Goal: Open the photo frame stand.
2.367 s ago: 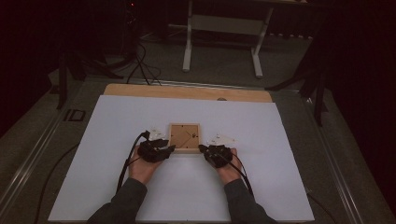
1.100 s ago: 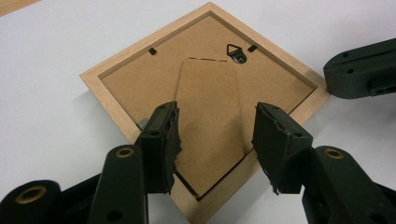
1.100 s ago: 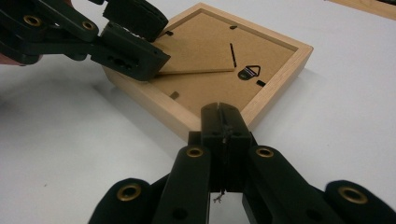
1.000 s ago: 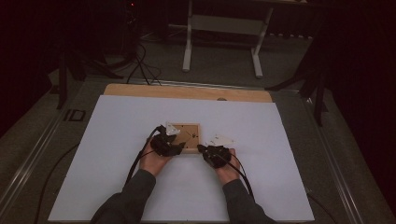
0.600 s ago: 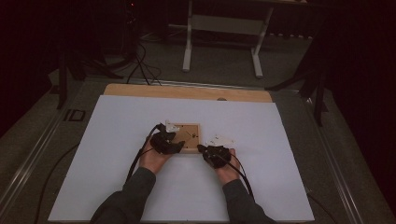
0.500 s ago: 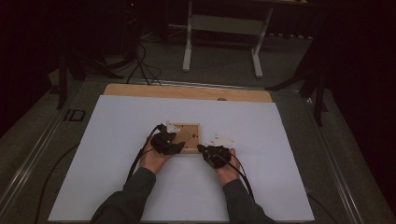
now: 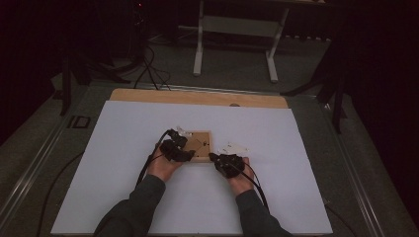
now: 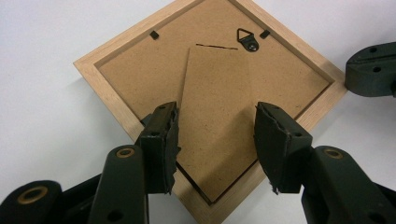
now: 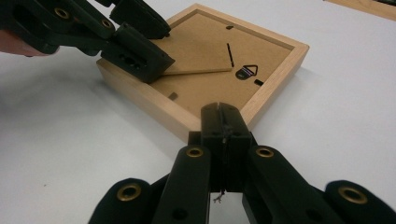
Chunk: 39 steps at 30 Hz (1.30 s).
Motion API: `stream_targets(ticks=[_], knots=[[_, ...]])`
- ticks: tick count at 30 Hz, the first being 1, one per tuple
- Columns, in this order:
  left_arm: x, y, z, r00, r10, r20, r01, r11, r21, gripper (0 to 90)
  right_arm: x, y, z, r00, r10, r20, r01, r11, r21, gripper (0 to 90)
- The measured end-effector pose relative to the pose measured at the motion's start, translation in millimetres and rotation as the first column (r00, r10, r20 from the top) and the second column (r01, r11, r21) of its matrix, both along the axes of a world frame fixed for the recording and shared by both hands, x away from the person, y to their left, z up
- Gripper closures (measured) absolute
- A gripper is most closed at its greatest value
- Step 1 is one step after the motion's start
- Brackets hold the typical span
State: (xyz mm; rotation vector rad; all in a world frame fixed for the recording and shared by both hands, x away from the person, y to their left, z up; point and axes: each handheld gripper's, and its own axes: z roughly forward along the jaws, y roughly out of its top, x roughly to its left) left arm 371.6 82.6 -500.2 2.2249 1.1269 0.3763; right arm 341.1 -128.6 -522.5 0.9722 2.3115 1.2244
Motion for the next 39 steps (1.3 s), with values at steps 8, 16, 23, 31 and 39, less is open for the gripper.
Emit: stream_targets(ticks=[8,16,23,31,39], knots=[[0.9,-1.3,9.8,0.9999,-0.004,0.013,0.004,1.0000,0.003,50.9,0.1,0.0,-0.1,1.0000,0.000,0.003,0.000,1.0000,0.000,89.8],[1.0,-0.9,14.1,0.9996,0.008,0.025,-0.007,0.9998,-0.021,50.8,-0.1,0.2,-0.1,1.0000,0.000,0.002,0.000,1.0000,0.001,89.8],[-2.2,-0.5,13.5,0.9992,0.004,0.039,-0.003,0.9997,-0.024,45.2,0.0,0.1,-0.1,1.0000,0.001,0.002,-0.001,1.0000,0.001,89.8],[-5.8,1.3,5.3,0.9999,0.005,0.012,-0.005,1.0000,0.003,44.2,-0.2,0.2,-0.2,1.0000,-0.001,0.002,0.001,1.0000,0.001,89.8],[-5.2,5.1,6.7,0.9999,0.002,-0.011,-0.002,0.9999,-0.012,50.0,-0.2,0.0,-0.2,1.0000,-0.001,0.000,0.001,1.0000,0.004,89.8]])
